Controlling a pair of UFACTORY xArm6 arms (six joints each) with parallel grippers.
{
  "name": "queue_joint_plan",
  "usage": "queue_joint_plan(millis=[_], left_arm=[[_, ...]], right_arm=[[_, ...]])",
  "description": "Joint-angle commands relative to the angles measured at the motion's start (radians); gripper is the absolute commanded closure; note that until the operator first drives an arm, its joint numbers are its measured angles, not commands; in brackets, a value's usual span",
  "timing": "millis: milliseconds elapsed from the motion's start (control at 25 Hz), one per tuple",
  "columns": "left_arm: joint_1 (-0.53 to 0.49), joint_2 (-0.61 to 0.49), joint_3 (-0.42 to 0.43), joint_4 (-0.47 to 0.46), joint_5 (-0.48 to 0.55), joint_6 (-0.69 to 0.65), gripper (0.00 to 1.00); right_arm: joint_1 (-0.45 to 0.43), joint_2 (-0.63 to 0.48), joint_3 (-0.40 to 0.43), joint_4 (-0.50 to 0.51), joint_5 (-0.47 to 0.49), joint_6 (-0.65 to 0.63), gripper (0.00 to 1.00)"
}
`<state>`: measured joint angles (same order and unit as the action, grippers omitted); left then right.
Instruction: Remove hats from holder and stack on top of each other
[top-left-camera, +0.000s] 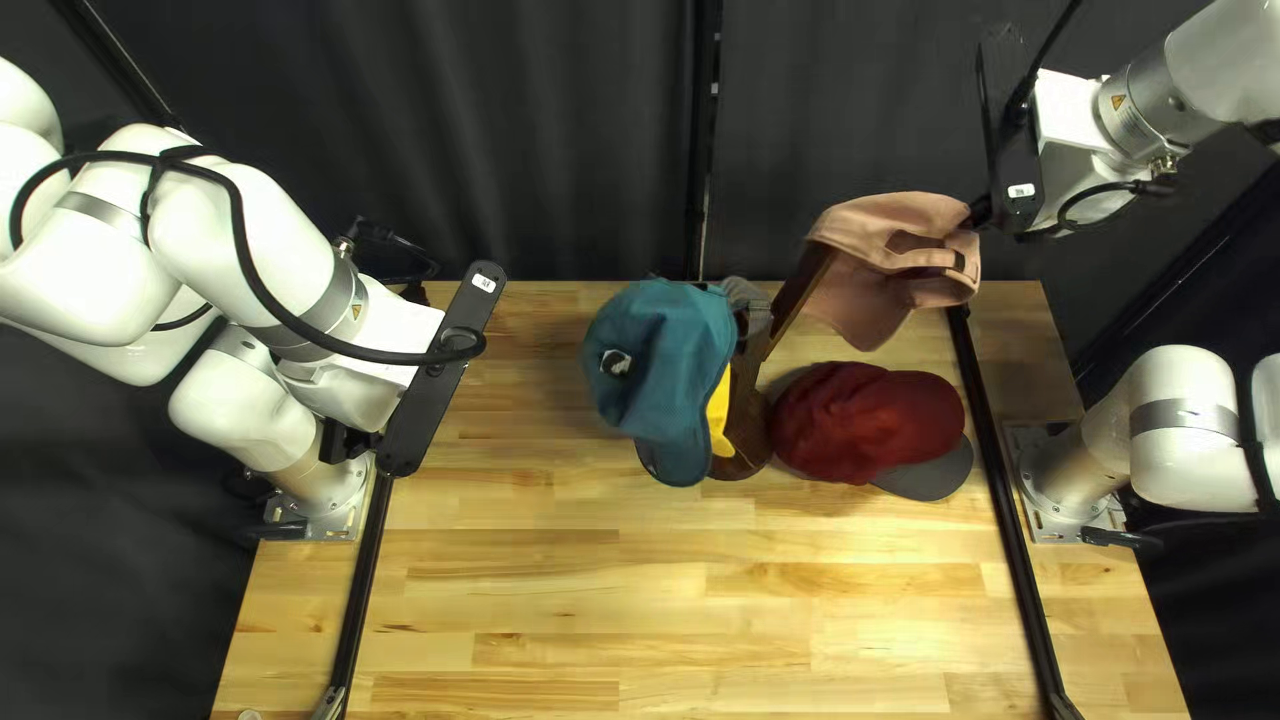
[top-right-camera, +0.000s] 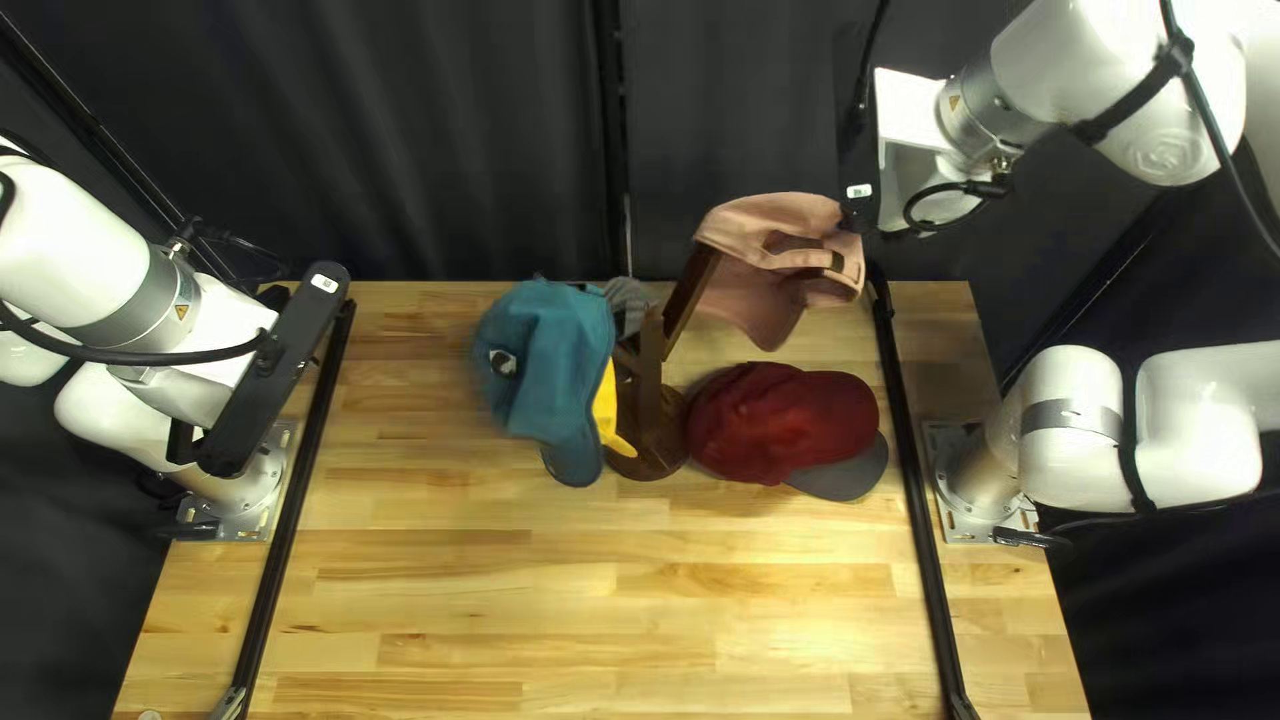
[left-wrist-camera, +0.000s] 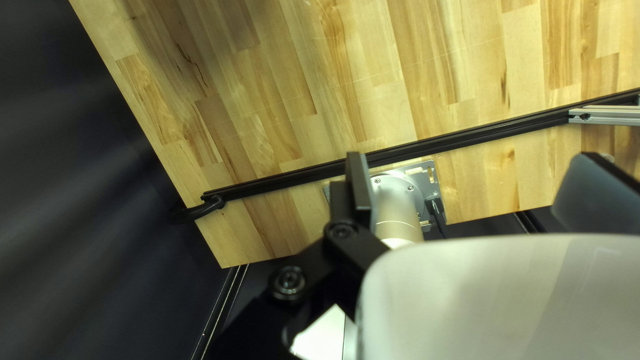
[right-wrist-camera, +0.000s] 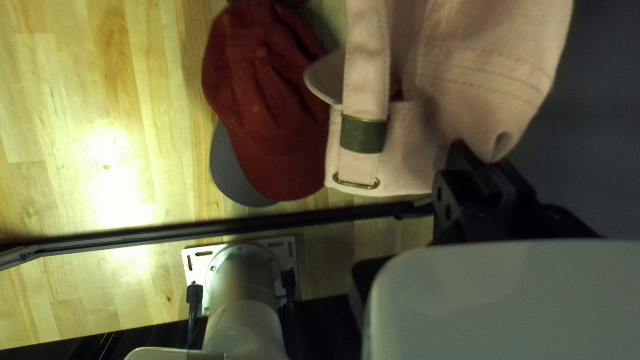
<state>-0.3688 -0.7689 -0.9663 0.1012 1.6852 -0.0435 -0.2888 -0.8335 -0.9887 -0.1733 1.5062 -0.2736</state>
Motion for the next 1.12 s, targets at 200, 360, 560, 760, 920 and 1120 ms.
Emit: queue_joint_plan(millis=[200, 360, 560, 760, 920, 1120], left_arm=[[0.0, 0.0, 0.0, 0.0, 0.0, 0.0, 0.0], [0.0, 0.0, 0.0, 0.0, 0.0, 0.0, 0.0], [0.0, 0.0, 0.0, 0.0, 0.0, 0.0, 0.0], [0.0, 0.0, 0.0, 0.0, 0.0, 0.0, 0.0], [0.0, 0.0, 0.0, 0.0, 0.0, 0.0, 0.0], [0.0, 0.0, 0.0, 0.0, 0.0, 0.0, 0.0]], right_arm=[[0.018, 0.173, -0.272, -0.008, 0.056, -0.027, 1.0], [0.029, 0.262, -0.431, -0.038, 0.11, -0.052, 1.0], [-0.007, 0.266, -0.412, -0.044, 0.089, -0.079, 1.0], [-0.049, 0.173, -0.219, -0.038, 0.017, -0.073, 1.0], [-0.08, 0.101, -0.094, -0.032, -0.012, -0.066, 1.0], [-0.094, 0.007, 0.024, -0.058, 0.001, -0.039, 1.0]])
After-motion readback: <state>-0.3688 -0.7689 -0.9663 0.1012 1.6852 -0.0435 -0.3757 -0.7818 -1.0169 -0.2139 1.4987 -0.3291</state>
